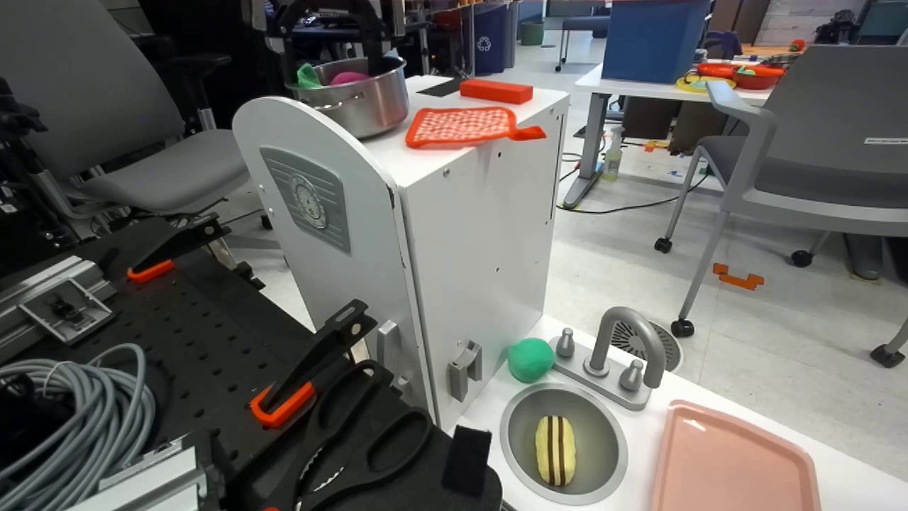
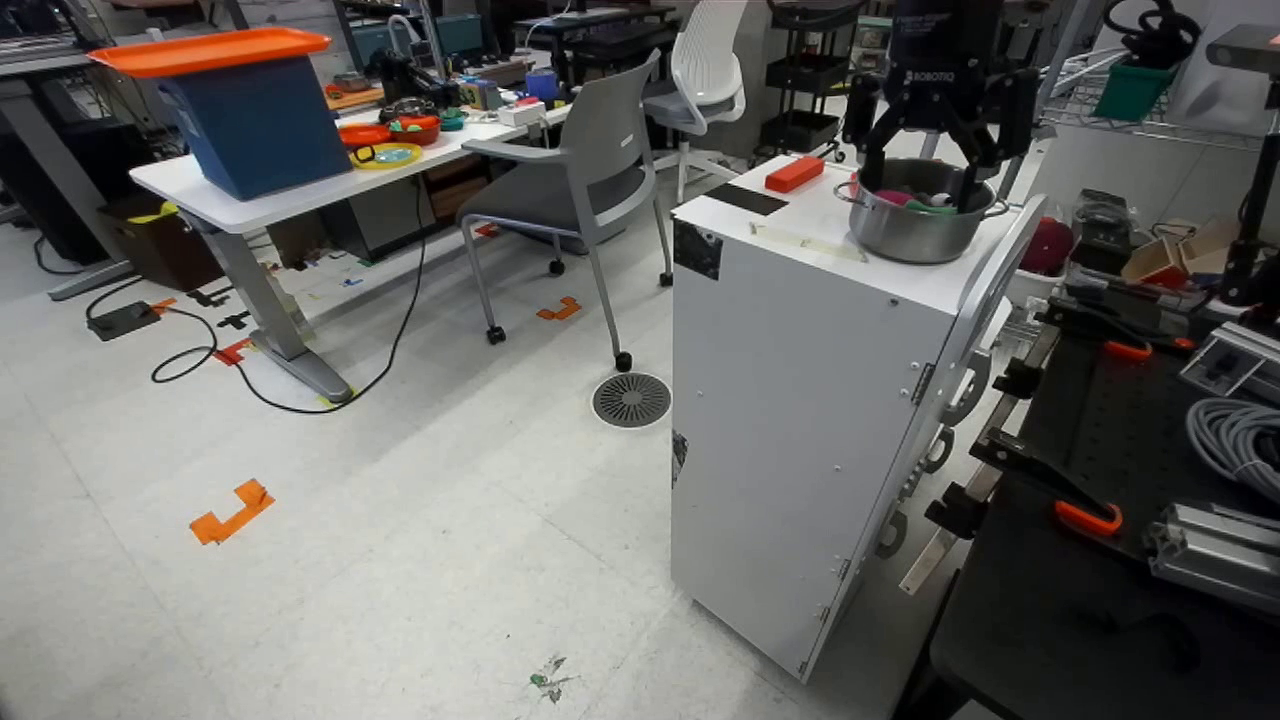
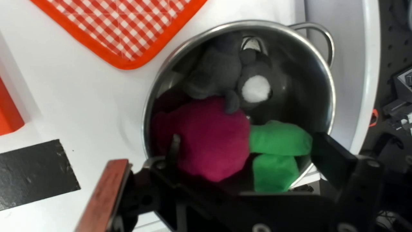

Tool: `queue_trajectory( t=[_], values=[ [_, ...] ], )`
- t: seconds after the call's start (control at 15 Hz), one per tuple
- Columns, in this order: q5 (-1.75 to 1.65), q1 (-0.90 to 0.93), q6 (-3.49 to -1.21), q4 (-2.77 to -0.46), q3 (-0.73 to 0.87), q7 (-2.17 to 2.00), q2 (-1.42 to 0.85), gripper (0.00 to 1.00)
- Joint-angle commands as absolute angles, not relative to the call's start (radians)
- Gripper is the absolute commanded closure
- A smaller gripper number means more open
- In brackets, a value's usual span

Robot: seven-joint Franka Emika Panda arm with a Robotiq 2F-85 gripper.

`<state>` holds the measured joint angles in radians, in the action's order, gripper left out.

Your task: Take the plush toy out of the pot

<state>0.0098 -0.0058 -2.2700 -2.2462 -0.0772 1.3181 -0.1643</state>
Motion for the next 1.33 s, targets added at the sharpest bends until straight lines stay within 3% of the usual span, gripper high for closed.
queue_trajectory(
  t=[0.0, 0.73, 1.0, 1.13, 1.27],
  values=[
    [0.015, -0.011, -2.262, -2.235, -0.076, 1.339, -0.171, 0.0],
    [0.012, -0.014, -2.259, -2.23, -0.074, 1.336, -0.168, 0.0],
    [0.01, -0.013, -2.26, -2.227, -0.074, 1.335, -0.167, 0.41],
    [0.01, -0.013, -2.258, -2.227, -0.073, 1.335, -0.168, 0.47],
    [0.01, -0.013, -2.258, -2.227, -0.073, 1.335, -0.169, 0.43]
  ],
)
